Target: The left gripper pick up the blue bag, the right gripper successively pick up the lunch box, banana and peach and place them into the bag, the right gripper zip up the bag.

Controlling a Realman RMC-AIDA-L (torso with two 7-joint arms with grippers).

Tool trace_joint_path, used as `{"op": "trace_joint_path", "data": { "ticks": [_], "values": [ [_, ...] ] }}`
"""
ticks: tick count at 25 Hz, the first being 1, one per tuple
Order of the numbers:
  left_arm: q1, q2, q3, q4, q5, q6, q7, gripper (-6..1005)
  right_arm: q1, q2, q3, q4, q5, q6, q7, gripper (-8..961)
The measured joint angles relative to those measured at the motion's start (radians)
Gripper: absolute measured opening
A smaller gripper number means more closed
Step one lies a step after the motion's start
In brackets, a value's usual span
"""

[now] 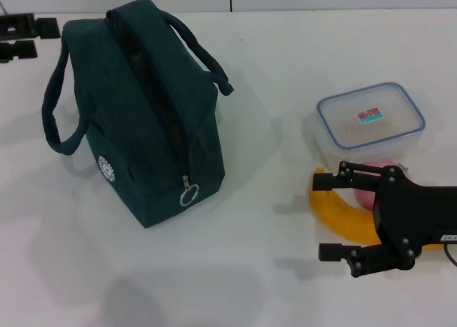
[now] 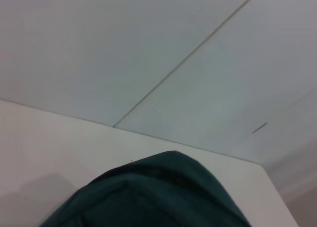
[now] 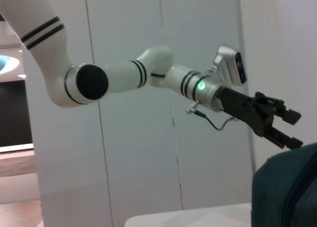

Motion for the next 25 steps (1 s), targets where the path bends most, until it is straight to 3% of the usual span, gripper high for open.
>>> {"op": "trace_joint_path", "data": {
  "ticks": [11, 25],
  "values": [
    [-0.019, -0.051, 0.052, 0.062, 0.076, -0.009, -0.080, 818, -0.007, -0.001, 0.000, 0.005, 0.003, 0.015, -0.014, 871],
    [-0.043, -0.069, 0.098, 0.045, 0.177, -0.021, -0.072, 800, -0.006, -0.001, 0.001, 0.023, 0.006, 0.033, -0.030, 870]
  ]
}}
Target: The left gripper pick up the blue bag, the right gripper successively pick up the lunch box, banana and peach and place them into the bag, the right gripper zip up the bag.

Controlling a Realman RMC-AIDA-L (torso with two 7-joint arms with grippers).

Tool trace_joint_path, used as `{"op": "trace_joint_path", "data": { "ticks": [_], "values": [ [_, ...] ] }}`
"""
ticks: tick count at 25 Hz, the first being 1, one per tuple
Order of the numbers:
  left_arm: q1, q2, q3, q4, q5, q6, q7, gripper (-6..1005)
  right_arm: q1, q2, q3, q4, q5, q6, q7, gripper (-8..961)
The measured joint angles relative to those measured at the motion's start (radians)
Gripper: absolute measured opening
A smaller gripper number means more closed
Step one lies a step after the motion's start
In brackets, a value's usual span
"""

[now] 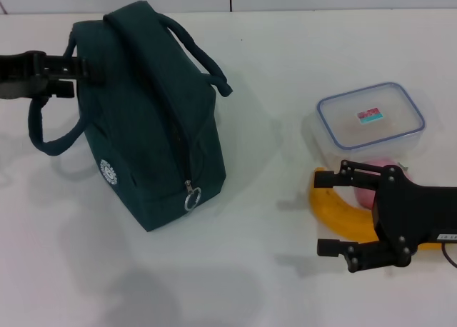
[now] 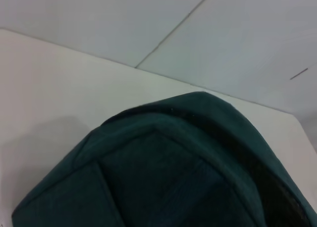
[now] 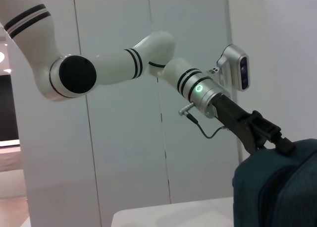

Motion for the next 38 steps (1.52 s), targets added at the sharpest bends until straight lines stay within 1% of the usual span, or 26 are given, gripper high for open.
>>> {"op": "trace_joint_path", "data": {
  "ticks": [5, 8, 13, 14, 24, 29, 32, 34, 36, 38],
  "values": [
    [0.001, -0.007, 0.003, -0.005, 0.001, -0.018, -0.003, 794, -0.001, -0.001, 0.000, 0.001, 0.008, 0.000, -0.004, 870],
    [0.003, -0.009, 0.023, -0.005, 0.001, -0.025, 0.002, 790, -0.002, -0.002, 0.000, 0.002, 0.009, 0.004, -0.007, 870],
    [0.002, -0.026, 0.031, -0.002, 0.002, -0.038, 0.022, 581, -0.002, -0.002, 0.000, 0.007, 0.009, 0.011, -0.008, 870],
    [0.000, -0.027, 0.031, -0.002, 0.002, -0.038, 0.021, 559, -0.002, -0.002, 0.000, 0.008, 0.010, 0.012, -0.008, 870],
    [-0.004, -0.022, 0.081, -0.005, 0.003, -0.026, 0.001, 335, -0.004, -0.002, 0.000, 0.013, 0.022, 0.014, -0.009, 870],
    [-0.003, -0.020, 0.084, -0.006, -0.004, -0.006, -0.012, 110, -0.006, -0.003, 0.003, 0.013, 0.024, 0.022, -0.008, 870],
    [-0.004, -0.019, 0.082, -0.006, -0.008, 0.018, -0.019, 41, -0.011, -0.003, 0.031, 0.013, 0.026, 0.024, -0.004, 870],
    [-0.004, -0.019, 0.084, -0.006, -0.020, 0.047, -0.016, 41, -0.014, -0.003, 0.077, 0.021, 0.026, 0.030, 0.004, 870],
    [-0.004, -0.020, 0.085, -0.006, -0.040, 0.082, -0.010, 41, -0.015, -0.003, 0.138, 0.036, 0.027, 0.054, 0.033, 870],
    [-0.004, -0.022, 0.092, -0.005, -0.055, 0.113, -0.008, 41, -0.016, -0.004, 0.224, 0.065, 0.033, 0.109, 0.090, 870]
  ]
}}
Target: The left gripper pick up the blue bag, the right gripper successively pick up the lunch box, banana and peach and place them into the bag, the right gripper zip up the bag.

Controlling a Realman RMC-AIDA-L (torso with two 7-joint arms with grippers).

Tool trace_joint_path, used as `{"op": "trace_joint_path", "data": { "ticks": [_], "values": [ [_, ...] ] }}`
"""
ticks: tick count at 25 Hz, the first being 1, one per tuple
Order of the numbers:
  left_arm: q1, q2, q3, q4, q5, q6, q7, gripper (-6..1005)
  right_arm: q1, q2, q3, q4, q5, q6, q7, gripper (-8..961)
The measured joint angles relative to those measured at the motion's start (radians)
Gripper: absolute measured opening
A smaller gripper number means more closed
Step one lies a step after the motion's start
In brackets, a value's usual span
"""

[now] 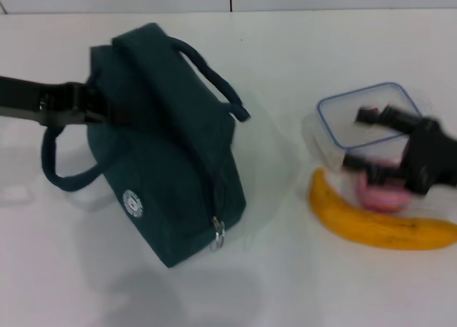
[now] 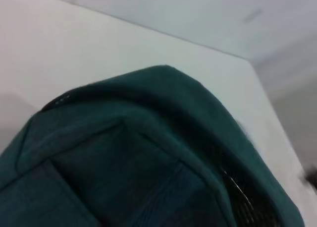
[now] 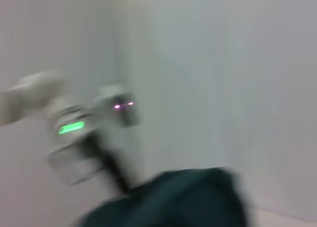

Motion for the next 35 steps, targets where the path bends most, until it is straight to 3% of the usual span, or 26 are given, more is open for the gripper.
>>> {"op": "trace_joint_path", "data": {
  "ticks": [7, 10, 22, 35],
  "values": [
    [-0.007, -0.008, 0.021, 0.006, -0.034, 0.051, -0.015, 40, -0.006, -0.002, 0.251, 0.085, 0.004, 0.138, 0.130, 869],
    [-0.008, -0.006, 0.036, 0.005, -0.082, 0.055, -0.041, 40, -0.012, -0.003, 0.308, 0.089, 0.004, 0.223, 0.227, 869],
    [-0.028, -0.006, 0.065, 0.003, -0.135, 0.056, -0.088, 41, 0.007, -0.004, 0.323, 0.177, 0.041, 0.453, 0.355, 869],
    [-0.054, -0.011, 0.090, -0.018, -0.131, 0.054, -0.091, 41, 0.041, -0.005, 0.310, 0.250, 0.037, 0.494, 0.455, 869]
  ]
}}
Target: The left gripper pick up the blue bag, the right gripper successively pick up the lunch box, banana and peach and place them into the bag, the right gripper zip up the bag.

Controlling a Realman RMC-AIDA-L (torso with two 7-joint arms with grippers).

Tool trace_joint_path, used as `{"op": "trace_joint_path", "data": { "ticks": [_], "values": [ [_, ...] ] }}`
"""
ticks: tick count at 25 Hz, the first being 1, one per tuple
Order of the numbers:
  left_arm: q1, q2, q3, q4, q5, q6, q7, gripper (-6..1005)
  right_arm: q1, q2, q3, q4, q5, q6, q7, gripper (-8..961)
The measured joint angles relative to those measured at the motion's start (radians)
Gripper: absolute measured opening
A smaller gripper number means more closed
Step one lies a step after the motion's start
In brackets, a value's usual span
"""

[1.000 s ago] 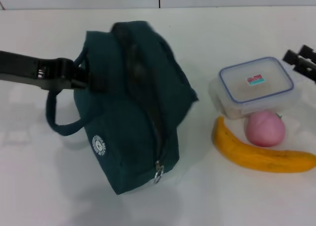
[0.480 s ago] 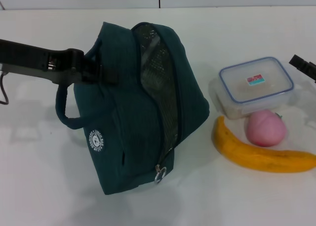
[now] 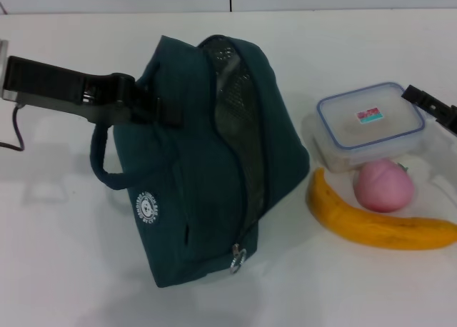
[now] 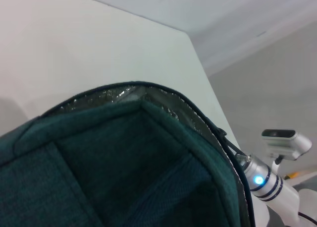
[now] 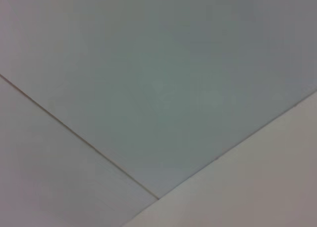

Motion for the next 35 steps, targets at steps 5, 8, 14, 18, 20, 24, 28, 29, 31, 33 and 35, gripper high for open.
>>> {"op": "trace_joint_path", "data": {
  "ticks": [5, 8, 14, 18, 20, 24, 28, 29, 31, 33, 35],
  "values": [
    [-0.006, 0.000, 0.004, -0.014, -0.003, 0.001, 0.006, 41, 0.009, -0.001, -0.002, 0.009, -0.004, -0.003, 0.035, 869],
    [-0.009, 0.001, 0.004, -0.025, -0.003, -0.001, 0.011, 41, 0.015, -0.001, -0.002, 0.009, -0.005, -0.004, 0.050, 869],
    [-0.010, 0.003, 0.004, -0.029, -0.004, -0.002, 0.016, 41, 0.022, 0.000, -0.002, 0.009, -0.005, -0.006, 0.084, 868],
    [-0.010, 0.004, 0.004, -0.033, -0.004, -0.002, 0.016, 41, 0.023, 0.001, -0.009, 0.009, -0.006, -0.027, 0.128, 868],
    [-0.008, 0.004, 0.004, -0.033, -0.004, -0.001, 0.017, 41, 0.023, 0.001, -0.015, 0.009, -0.006, -0.047, 0.153, 868],
    [-0.008, 0.003, 0.004, -0.034, -0.004, 0.000, 0.017, 41, 0.019, 0.000, -0.017, 0.009, -0.004, -0.103, 0.197, 868],
    [-0.007, 0.001, 0.004, -0.035, -0.004, 0.000, 0.018, 41, 0.018, 0.000, -0.017, 0.008, 0.000, -0.126, 0.221, 868],
    [-0.007, 0.000, 0.004, -0.035, -0.004, 0.000, 0.018, 41, 0.018, 0.001, -0.017, 0.008, 0.001, -0.126, 0.225, 868],
    [-0.007, 0.000, 0.004, -0.035, -0.004, 0.001, 0.019, 41, 0.021, 0.003, -0.017, 0.011, 0.001, -0.126, 0.233, 868],
    [-0.007, -0.001, 0.004, -0.035, -0.005, 0.002, 0.019, 41, 0.026, 0.004, -0.017, 0.017, 0.001, -0.126, 0.236, 850],
    [-0.007, -0.002, 0.004, -0.035, -0.011, 0.002, 0.019, 41, 0.034, 0.005, -0.017, 0.028, 0.001, -0.126, 0.240, 814]
  ]
}}
